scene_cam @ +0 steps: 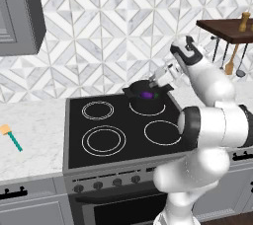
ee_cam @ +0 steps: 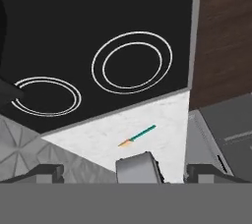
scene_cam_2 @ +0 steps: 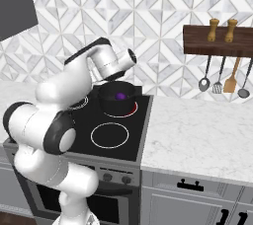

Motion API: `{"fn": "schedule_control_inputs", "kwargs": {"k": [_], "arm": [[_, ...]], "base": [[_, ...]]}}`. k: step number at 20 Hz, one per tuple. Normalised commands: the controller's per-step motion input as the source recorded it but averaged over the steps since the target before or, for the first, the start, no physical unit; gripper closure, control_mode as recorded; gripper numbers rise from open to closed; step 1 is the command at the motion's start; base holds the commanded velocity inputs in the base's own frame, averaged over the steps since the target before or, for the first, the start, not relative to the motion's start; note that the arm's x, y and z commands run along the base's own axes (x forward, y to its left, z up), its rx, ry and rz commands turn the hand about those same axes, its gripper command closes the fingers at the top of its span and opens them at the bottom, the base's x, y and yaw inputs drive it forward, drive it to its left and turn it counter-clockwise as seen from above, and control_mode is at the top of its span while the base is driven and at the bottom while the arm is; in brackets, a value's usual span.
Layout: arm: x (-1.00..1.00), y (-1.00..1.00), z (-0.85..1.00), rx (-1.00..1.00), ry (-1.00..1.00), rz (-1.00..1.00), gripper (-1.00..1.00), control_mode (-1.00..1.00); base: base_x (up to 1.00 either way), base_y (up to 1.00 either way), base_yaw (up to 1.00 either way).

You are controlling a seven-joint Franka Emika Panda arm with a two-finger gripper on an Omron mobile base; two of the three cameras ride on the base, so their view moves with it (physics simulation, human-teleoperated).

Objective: Put the broccoli and eggplant in the pot. Retrieve the spatula and lightly stir the vegetables in the pot.

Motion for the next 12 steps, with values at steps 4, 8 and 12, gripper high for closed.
{"fn": "schedule_control_inputs", "kwargs": {"k": [4, 8, 12], "arm": [[-0.93, 0.45, 0.45, -0.01, -0.02, -0.14, -1.0, -1.0], [-0.71, 0.88, 0.22, -0.03, 0.0, -0.27, -1.0, -1.0], [-0.54, 0.99, 0.16, -0.23, 0.1, -0.25, -1.0, -1.0]], "base": [[0.0, 0.0, 0.0], [0.0, 0.0, 0.0], [0.0, 0.0, 0.0]]}}
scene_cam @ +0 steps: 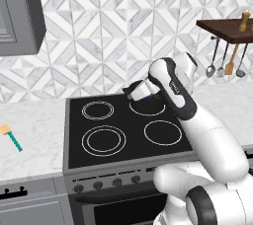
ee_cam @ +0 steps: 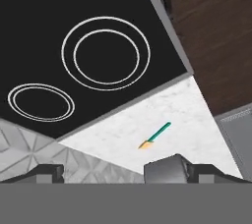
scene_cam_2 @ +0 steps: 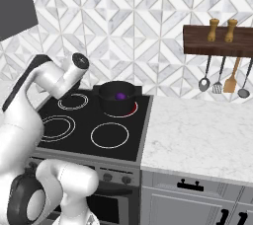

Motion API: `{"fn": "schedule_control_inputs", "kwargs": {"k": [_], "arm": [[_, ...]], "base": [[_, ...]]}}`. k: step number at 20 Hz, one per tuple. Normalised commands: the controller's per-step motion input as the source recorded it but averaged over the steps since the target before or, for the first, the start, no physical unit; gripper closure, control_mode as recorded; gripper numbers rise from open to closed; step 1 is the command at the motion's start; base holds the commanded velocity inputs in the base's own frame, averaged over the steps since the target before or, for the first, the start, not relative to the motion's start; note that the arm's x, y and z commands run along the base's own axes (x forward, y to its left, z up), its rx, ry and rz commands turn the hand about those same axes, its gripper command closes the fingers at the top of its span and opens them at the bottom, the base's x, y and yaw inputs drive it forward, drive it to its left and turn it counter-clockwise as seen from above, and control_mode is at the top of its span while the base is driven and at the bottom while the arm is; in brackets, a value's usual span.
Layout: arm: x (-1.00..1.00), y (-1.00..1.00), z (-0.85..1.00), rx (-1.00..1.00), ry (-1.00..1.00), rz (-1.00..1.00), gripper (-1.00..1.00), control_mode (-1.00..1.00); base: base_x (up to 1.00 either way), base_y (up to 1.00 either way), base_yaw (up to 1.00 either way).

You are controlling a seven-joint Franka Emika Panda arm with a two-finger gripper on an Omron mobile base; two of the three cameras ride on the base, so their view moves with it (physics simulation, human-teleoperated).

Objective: Put the broccoli and eggplant in the pot. Retrieve the spatula and lightly stir the vegetables in the pot.

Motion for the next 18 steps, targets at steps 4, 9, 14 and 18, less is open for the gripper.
{"fn": "schedule_control_inputs", "kwargs": {"k": [4, 9, 14, 18], "arm": [[-0.54, 0.88, 0.2, -0.17, 0.18, -0.23, -1.0, -1.0], [-0.39, 0.71, 0.34, -0.09, 0.06, -0.13, -1.0, -1.0], [-0.13, 0.1, 0.67, -0.13, -0.13, 0.3, -1.0, -1.0], [0.0, 0.05, 0.4, -0.28, -0.2, 0.79, -1.0, -1.0]], "base": [[0.0, 0.0, 0.0], [0.0, 0.0, 0.0], [0.0, 0.0, 0.0], [0.0, 0.0, 0.0]]}}
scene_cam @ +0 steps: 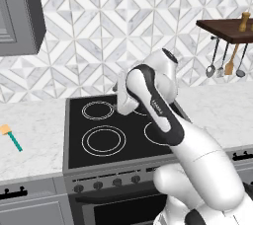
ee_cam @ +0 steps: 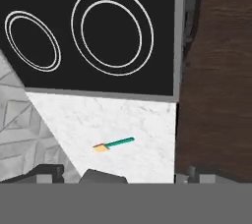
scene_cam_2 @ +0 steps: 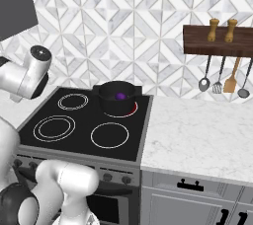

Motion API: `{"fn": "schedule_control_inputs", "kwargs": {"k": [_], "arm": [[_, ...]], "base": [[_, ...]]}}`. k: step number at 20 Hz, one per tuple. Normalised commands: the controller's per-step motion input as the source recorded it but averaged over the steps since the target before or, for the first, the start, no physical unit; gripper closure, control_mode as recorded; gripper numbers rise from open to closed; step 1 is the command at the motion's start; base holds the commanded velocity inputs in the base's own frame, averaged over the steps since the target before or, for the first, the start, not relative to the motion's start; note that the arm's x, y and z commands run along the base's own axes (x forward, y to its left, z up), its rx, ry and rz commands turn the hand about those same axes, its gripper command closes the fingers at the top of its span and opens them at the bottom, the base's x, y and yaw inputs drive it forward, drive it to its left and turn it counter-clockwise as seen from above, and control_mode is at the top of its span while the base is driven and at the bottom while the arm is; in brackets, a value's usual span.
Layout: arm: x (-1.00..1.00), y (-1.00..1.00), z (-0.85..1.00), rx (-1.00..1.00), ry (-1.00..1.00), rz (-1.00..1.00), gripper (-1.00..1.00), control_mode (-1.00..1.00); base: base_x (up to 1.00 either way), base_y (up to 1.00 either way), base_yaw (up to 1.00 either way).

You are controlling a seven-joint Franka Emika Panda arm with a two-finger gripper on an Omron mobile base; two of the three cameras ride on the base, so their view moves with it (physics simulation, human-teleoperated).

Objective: Put the broccoli and eggplant in the pot. Retrieve the spatula and lightly stir the vegetables in the pot.

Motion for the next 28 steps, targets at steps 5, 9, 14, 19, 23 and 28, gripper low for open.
{"fn": "schedule_control_inputs", "kwargs": {"k": [5, 9, 14, 19, 23, 28], "arm": [[0.0, 0.01, 0.17, -0.26, -0.28, 0.83, -1.0, -1.0], [0.0, 0.51, 0.0, -0.3, -0.51, 0.63, -1.0, -1.0], [-0.12, 0.35, -0.1, -0.34, -0.73, 0.49, -1.0, -1.0], [-0.25, 0.3, -0.19, -0.27, -0.74, 0.47, -1.0, -1.0], [-0.47, 0.38, 0.08, -0.21, -0.35, 0.52, -1.0, -1.0], [-0.37, 0.68, 0.07, -0.27, -0.21, 0.5, -1.0, -1.0]], "base": [[0.0, 0.0, 0.0], [0.0, 0.0, 0.0], [0.0, 0.0, 0.0], [0.0, 0.0, 0.0], [0.0, 0.0, 0.0], [0.0, 0.0, 0.0]]}}
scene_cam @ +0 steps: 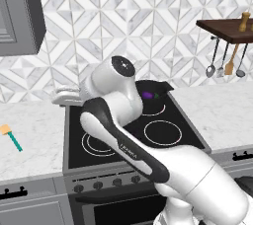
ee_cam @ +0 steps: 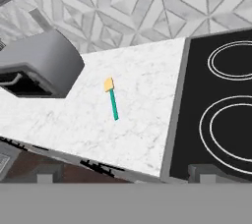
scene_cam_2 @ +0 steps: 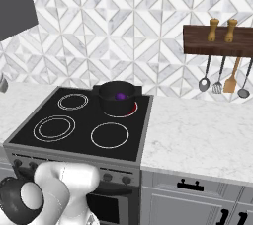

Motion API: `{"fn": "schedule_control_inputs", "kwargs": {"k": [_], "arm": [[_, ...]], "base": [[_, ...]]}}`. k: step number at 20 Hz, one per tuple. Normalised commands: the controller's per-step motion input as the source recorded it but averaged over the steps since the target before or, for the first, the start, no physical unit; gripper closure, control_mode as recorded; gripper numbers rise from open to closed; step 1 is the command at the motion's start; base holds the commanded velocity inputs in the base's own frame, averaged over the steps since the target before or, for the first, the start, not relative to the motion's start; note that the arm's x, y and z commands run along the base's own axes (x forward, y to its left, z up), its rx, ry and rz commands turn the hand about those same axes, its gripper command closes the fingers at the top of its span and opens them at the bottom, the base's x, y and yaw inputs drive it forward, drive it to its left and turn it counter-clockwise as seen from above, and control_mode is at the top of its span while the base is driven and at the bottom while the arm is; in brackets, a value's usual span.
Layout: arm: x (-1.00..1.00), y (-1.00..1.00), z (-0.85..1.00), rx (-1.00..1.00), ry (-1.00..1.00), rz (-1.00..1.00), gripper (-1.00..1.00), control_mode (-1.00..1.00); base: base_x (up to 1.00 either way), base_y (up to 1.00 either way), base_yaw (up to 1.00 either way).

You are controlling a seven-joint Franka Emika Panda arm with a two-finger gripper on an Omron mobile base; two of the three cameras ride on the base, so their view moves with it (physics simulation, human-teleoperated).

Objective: Put the broccoli and eggplant in the pot. Retrieve the spatula and lightly stir the vegetables in the pot.

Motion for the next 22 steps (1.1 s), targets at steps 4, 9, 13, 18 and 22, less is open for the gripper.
{"fn": "schedule_control_inputs", "kwargs": {"k": [4, 9, 13, 18, 22], "arm": [[-0.39, 0.92, 0.0, -0.4, -0.27, 0.33, -1.0, -1.0], [-0.12, 0.45, -0.08, -0.23, -0.01, 0.08, -1.0, -1.0], [0.0, 0.04, -0.38, -0.01, 0.0, 0.01, -1.0, -1.0], [0.0, 0.02, -0.59, 0.01, 0.0, 0.02, -1.0, -1.0], [0.17, 0.23, -0.62, 0.0, 0.0, 0.0, -1.0, -1.0]], "base": [[0.0, 0.0, 0.0], [0.0, 0.0, 0.0], [0.0, 0.0, 0.0], [0.0, 0.0, 0.0], [0.0, 0.0, 0.0]]}}
